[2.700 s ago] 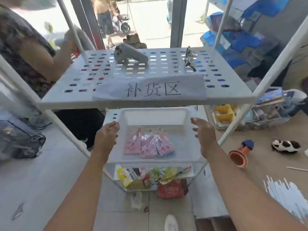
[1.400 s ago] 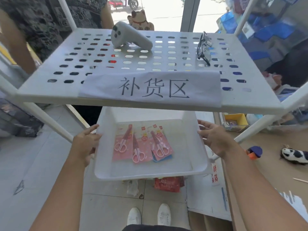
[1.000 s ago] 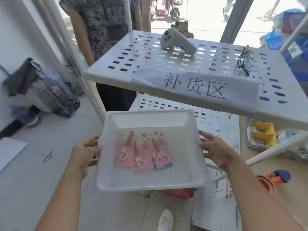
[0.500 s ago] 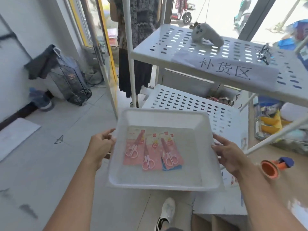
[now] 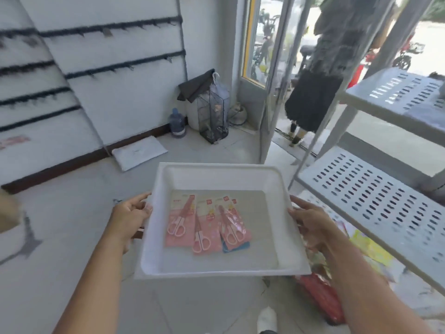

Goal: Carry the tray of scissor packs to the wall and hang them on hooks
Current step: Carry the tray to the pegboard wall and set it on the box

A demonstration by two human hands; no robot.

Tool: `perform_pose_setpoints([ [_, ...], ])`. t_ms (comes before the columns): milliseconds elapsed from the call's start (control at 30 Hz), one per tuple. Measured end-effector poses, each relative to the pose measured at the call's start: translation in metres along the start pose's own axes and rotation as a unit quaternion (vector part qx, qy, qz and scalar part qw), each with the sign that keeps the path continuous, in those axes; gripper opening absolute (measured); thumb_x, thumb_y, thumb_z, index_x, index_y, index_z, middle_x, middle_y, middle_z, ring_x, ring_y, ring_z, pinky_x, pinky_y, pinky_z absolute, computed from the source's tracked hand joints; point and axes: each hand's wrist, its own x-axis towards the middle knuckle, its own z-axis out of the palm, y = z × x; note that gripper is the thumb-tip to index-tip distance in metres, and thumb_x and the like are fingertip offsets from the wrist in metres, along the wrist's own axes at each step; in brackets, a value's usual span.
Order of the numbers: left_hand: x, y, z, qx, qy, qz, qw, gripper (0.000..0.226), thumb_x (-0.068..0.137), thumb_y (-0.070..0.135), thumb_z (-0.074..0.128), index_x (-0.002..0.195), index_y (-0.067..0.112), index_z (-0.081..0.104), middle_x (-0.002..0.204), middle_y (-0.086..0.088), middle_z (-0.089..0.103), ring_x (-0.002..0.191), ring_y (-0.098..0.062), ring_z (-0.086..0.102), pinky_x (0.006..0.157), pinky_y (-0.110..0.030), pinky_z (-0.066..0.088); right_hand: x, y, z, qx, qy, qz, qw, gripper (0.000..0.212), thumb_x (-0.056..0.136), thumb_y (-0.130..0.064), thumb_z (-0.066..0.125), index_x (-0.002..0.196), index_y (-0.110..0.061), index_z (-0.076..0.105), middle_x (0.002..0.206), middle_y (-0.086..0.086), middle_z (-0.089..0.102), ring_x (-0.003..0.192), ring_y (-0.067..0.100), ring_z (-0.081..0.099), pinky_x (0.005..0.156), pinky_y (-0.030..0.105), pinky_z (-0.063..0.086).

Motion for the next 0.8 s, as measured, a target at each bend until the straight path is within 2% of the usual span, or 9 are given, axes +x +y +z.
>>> perform_pose_setpoints([
  [167, -0.013, -0.034, -0.09, -0.036, 0.121, -0.023, 0.992, 0.04, 0.094, 0.01, 0.062, 0.128, 0.03, 0.067, 0.121, -0.008, 0.069, 0.089, -0.027, 0.067, 0.07, -0.037, 0.055, 0.027, -0.006, 0.102, -0.046, -0.112, 0.001, 0.993, 0.044, 0.096, 0.006, 0.054, 0.128, -0.021, 0.064, 0.105, 0.005, 0.074, 0.094, 0.025, 0.063, 0.078, 0.037, 0.052],
  [300, -0.027, -0.053, -0.135, -0.071, 0.224, -0.036, 0.971, 0.043, 0.096, 0.007, 0.06, 0.137, 0.022, 0.062, 0.129, -0.009, 0.065, 0.113, -0.029, 0.065, 0.088, -0.039, 0.051, 0.045, -0.01, 0.186, -0.1, -0.174, -0.005, 0.98, 0.044, 0.095, 0.006, 0.051, 0.123, -0.024, 0.067, 0.1, -0.002, 0.074, 0.087, 0.021, 0.065, 0.076, 0.035, 0.05],
  [367, -0.033, -0.06, -0.152, -0.095, 0.276, -0.044, 0.955, 0.044, 0.096, 0.005, 0.059, 0.138, 0.019, 0.06, 0.133, -0.011, 0.064, 0.117, -0.029, 0.064, 0.092, -0.041, 0.051, 0.053, -0.013, 0.227, -0.129, -0.203, -0.011, 0.971, 0.043, 0.094, 0.007, 0.05, 0.119, -0.024, 0.069, 0.096, -0.003, 0.074, 0.083, 0.02, 0.066, 0.077, 0.035, 0.05],
  [467, -0.042, -0.065, -0.176, -0.121, 0.345, -0.064, 0.929, 0.044, 0.095, 0.007, 0.06, 0.137, 0.021, 0.06, 0.132, -0.01, 0.066, 0.111, -0.028, 0.066, 0.088, -0.044, 0.052, 0.061, -0.024, 0.284, -0.155, -0.255, -0.01, 0.954, 0.041, 0.095, 0.007, 0.05, 0.114, -0.024, 0.069, 0.094, -0.001, 0.073, 0.081, 0.02, 0.065, 0.07, 0.032, 0.05],
  [600, -0.055, -0.068, -0.204, -0.156, 0.418, -0.076, 0.892, 0.045, 0.095, 0.004, 0.06, 0.138, 0.019, 0.06, 0.126, -0.005, 0.067, 0.097, -0.021, 0.063, 0.083, -0.035, 0.048, 0.065, -0.036, 0.344, -0.179, -0.328, -0.004, 0.928, 0.038, 0.098, 0.005, 0.051, 0.112, -0.026, 0.067, 0.094, 0.0, 0.072, 0.081, 0.019, 0.064, 0.071, 0.033, 0.051],
  [667, -0.065, -0.072, -0.221, -0.177, 0.443, -0.087, 0.875, 0.046, 0.095, 0.004, 0.061, 0.137, 0.02, 0.06, 0.12, -0.002, 0.067, 0.091, -0.02, 0.062, 0.073, -0.03, 0.049, 0.064, -0.039, 0.376, -0.187, -0.36, 0.006, 0.914, 0.035, 0.097, 0.004, 0.054, 0.108, -0.026, 0.068, 0.096, -0.001, 0.073, 0.081, 0.018, 0.066, 0.071, 0.033, 0.052],
  [733, -0.073, -0.079, -0.24, -0.192, 0.455, -0.103, 0.863, 0.046, 0.093, 0.005, 0.063, 0.136, 0.022, 0.061, 0.123, -0.001, 0.067, 0.091, -0.021, 0.063, 0.069, -0.03, 0.049, 0.061, -0.038, 0.406, -0.2, -0.388, 0.012, 0.9, 0.032, 0.097, 0.004, 0.056, 0.1, -0.024, 0.07, 0.097, 0.0, 0.074, 0.082, 0.019, 0.067, 0.072, 0.034, 0.053],
  [800, -0.078, -0.089, -0.261, -0.207, 0.47, -0.115, 0.85, 0.045, 0.092, 0.006, 0.064, 0.134, 0.023, 0.063, 0.126, -0.001, 0.067, 0.095, -0.024, 0.063, 0.071, -0.032, 0.05, 0.057, -0.034, 0.439, -0.212, -0.418, 0.017, 0.883, 0.032, 0.096, 0.004, 0.056, 0.102, -0.023, 0.071, 0.097, 0.002, 0.074, 0.084, 0.02, 0.066, 0.075, 0.035, 0.054],
])
